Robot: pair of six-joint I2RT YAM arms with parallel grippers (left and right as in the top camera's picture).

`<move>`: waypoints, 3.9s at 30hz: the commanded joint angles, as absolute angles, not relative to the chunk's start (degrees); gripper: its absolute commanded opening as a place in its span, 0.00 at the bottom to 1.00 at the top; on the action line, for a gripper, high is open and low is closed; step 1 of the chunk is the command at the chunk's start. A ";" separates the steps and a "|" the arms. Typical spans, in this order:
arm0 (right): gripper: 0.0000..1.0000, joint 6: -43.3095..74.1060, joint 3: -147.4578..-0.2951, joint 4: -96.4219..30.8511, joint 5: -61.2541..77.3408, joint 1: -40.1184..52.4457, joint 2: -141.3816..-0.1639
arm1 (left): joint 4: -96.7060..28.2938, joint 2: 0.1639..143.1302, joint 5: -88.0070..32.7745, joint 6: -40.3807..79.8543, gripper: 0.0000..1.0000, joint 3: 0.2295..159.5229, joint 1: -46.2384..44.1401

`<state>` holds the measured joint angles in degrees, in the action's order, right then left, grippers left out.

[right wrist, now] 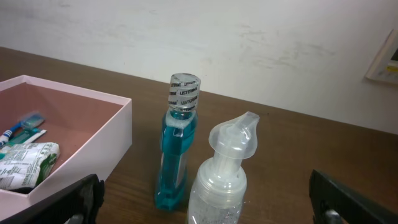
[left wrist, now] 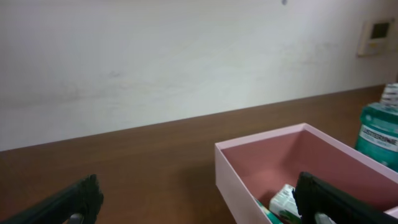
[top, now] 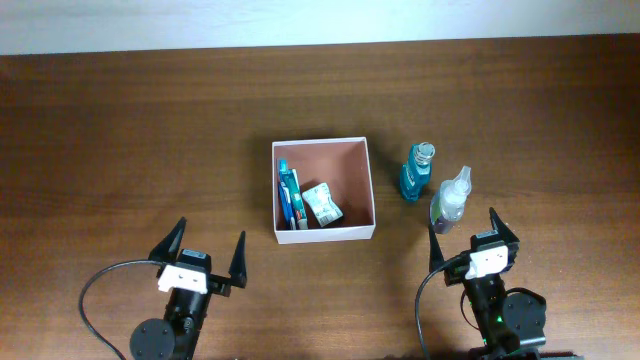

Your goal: Pack container

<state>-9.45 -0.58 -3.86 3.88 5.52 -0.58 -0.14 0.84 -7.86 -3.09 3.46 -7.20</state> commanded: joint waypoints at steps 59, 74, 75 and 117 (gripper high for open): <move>0.98 0.86 -14.98 4.49 8.78 5.98 -4.80 | -8.62 0.30 -10.31 -4.80 0.99 2.66 -7.07; 0.98 5.04 -66.08 -37.60 9.23 5.98 -52.69 | -8.64 0.30 -10.31 -4.80 0.99 2.66 -7.07; 0.98 5.26 -70.30 -40.93 9.28 6.00 -55.37 | -8.64 0.30 -10.31 -4.80 1.00 2.66 -7.07; 0.70 21.98 -76.29 -67.13 -5.19 5.93 -84.93 | -8.64 0.30 -10.31 -4.80 0.99 2.66 -7.07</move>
